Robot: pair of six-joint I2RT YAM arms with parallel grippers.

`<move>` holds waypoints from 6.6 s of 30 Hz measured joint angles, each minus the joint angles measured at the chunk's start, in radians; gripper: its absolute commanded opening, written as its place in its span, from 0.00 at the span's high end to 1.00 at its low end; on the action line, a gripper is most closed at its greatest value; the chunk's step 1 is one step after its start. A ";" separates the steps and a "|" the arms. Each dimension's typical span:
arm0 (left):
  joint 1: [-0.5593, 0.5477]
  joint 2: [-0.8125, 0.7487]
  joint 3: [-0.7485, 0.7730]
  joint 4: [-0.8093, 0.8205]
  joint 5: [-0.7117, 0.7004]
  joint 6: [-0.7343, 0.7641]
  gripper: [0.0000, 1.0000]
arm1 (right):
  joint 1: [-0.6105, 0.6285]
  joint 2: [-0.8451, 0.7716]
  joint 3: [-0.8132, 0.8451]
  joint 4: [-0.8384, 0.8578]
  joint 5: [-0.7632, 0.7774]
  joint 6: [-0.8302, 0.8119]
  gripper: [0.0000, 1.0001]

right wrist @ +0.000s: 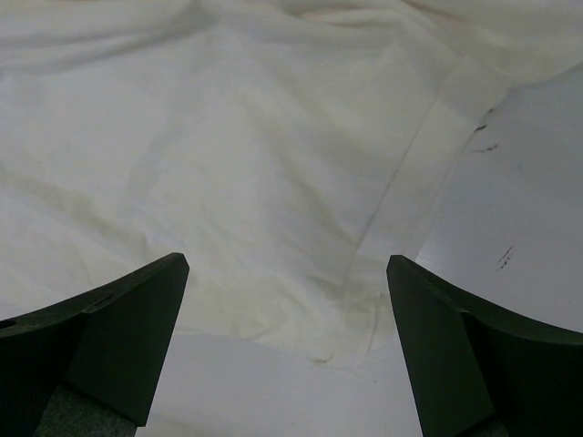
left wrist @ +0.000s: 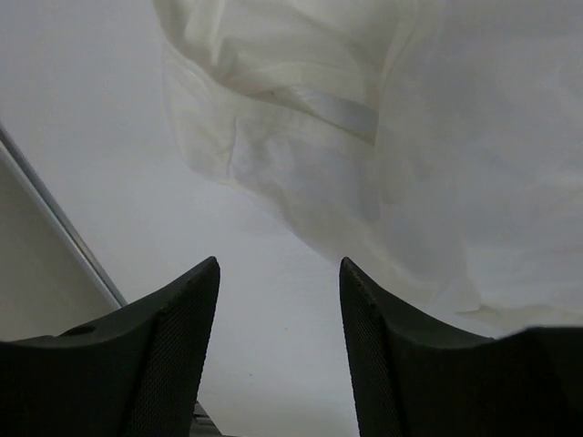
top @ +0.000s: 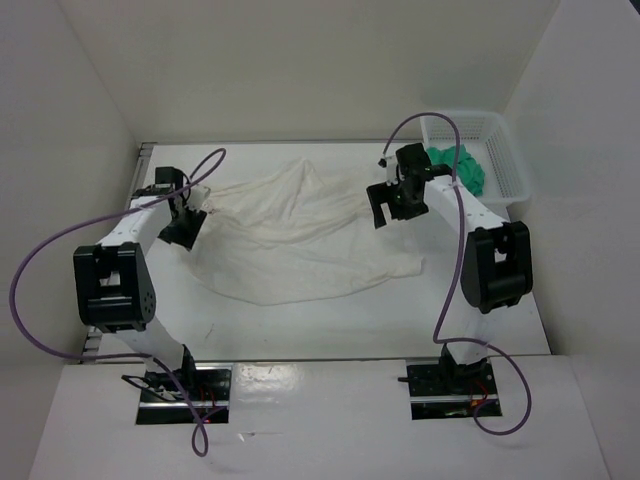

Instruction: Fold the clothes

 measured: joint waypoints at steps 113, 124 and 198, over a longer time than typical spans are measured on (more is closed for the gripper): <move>0.614 0.241 0.016 -0.081 0.702 0.338 0.51 | -0.031 -0.080 -0.072 0.007 -0.123 -0.074 0.01; 0.608 0.248 0.013 -0.048 0.751 0.340 0.53 | -0.031 -0.085 -0.072 0.007 -0.151 -0.087 0.01; 0.478 -0.396 -0.057 -0.064 0.672 -0.137 1.00 | 0.444 -0.036 -0.391 -0.050 0.137 -0.393 0.59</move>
